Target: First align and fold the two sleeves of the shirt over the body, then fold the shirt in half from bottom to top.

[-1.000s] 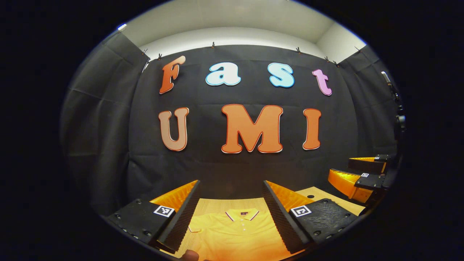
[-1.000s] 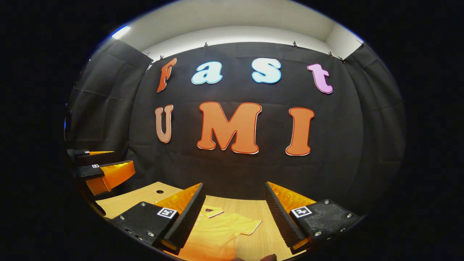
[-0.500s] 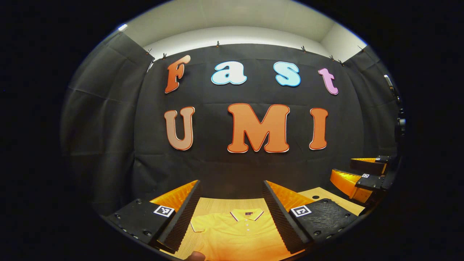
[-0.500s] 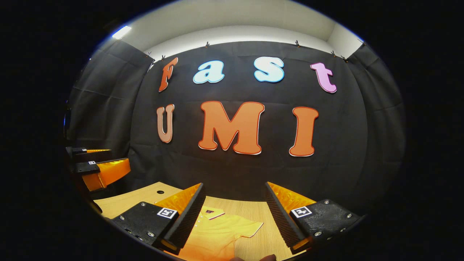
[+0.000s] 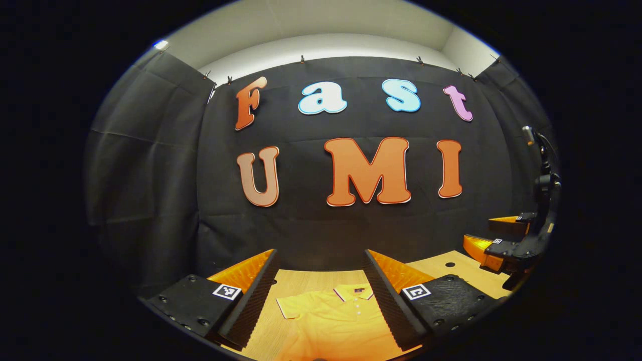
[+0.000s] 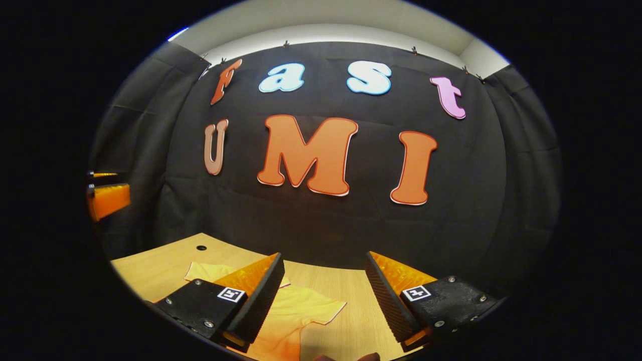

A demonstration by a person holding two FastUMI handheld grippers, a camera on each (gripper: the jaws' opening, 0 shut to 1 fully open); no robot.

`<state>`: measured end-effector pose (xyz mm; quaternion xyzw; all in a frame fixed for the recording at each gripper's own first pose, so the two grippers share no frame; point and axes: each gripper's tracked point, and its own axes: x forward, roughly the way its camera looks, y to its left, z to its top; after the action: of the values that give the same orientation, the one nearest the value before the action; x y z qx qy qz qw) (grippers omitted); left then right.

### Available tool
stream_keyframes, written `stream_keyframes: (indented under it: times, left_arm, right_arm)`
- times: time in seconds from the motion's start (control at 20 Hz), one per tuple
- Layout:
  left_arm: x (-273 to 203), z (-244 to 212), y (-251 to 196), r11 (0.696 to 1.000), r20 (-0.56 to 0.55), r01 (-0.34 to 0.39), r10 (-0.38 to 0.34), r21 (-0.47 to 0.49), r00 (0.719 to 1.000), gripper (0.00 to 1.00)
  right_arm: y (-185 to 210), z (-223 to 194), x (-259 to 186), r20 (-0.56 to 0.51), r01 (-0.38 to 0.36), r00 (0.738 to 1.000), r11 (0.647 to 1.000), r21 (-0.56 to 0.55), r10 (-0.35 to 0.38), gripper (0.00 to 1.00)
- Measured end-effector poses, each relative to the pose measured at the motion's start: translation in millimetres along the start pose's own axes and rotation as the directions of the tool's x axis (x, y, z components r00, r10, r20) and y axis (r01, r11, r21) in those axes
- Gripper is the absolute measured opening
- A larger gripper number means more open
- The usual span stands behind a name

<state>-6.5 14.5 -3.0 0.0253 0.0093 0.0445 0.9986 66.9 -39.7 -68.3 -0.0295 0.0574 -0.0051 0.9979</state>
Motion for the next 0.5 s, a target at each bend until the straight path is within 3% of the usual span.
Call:
stream_keyframes:
  times: [0.2, 0.5]
  left_arm:
    - [-8, 9, 5, 0.999, 0.019, -0.030, 0.030, 0.019, 0.999, 1.00]
    - [-18, 9, 14, 0.994, 0.014, -0.095, 0.095, 0.046, 0.995, 1.00]
  right_arm:
    - [-7, -49, 31, -0.120, -0.002, 0.993, 1.000, -0.010, 0.001, 0.98]
    - [-4, -114, 75, -0.300, -0.036, 0.953, 0.999, -0.007, 0.033, 0.96]
